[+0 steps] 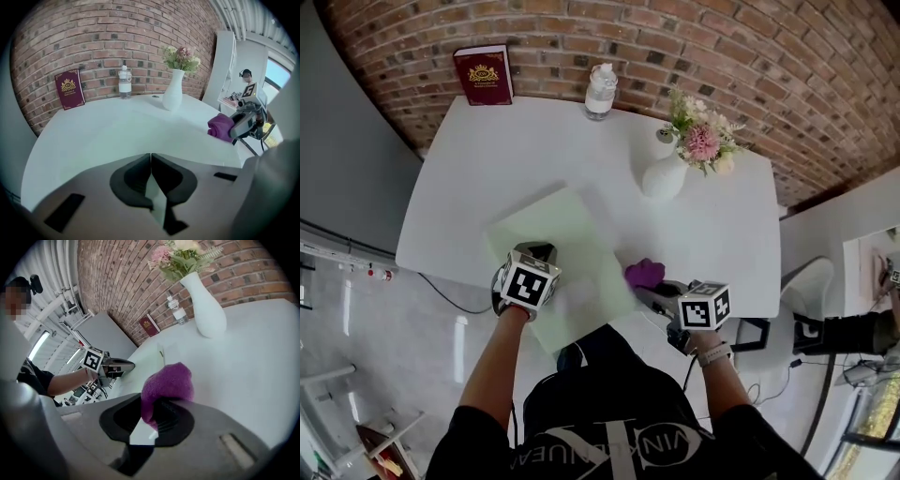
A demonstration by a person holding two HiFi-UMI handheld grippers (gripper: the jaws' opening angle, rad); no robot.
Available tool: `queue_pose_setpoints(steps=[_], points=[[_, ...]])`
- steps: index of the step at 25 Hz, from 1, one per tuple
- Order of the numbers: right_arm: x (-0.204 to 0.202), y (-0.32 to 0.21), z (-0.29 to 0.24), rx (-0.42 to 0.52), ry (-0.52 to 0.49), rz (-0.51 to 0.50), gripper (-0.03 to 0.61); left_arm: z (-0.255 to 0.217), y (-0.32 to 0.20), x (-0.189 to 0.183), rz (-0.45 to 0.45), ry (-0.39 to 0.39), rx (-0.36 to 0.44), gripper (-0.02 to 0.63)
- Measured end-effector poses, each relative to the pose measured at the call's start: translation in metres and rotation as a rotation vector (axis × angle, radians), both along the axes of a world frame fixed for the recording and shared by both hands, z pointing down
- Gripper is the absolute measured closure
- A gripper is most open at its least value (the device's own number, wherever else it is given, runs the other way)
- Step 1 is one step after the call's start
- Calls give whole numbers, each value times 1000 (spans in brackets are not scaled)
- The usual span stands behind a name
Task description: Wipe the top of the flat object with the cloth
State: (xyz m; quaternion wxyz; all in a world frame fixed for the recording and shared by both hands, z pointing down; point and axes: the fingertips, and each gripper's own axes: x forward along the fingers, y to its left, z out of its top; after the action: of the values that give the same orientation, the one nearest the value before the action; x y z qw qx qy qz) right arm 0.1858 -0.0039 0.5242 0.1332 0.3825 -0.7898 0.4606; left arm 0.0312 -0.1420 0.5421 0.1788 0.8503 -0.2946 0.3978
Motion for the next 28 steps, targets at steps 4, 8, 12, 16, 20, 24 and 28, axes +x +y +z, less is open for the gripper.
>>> queue_pose_setpoints(steps=[4, 8, 12, 16, 20, 24, 28], points=[[3, 21, -4, 27, 21, 34, 518, 2, 0, -1, 8, -12, 17, 600], [10, 43, -6, 23, 27, 79, 518, 1, 2, -1, 6, -2, 35, 600], [21, 60, -17, 54, 74, 123, 518, -22, 1, -2, -37, 78, 192, 600], [33, 53, -48, 207, 144, 215, 518, -77, 7, -14, -100, 297, 354, 600], [30, 36, -83, 416, 221, 287, 518, -119, 20, -42, -150, 369, 471, 600], [2, 15, -121, 612, 310, 241, 518, -154, 40, -70, -221, 522, 495, 600], [-26, 11, -150, 706, 344, 211, 518, -179, 67, -100, -255, 557, 546, 600]])
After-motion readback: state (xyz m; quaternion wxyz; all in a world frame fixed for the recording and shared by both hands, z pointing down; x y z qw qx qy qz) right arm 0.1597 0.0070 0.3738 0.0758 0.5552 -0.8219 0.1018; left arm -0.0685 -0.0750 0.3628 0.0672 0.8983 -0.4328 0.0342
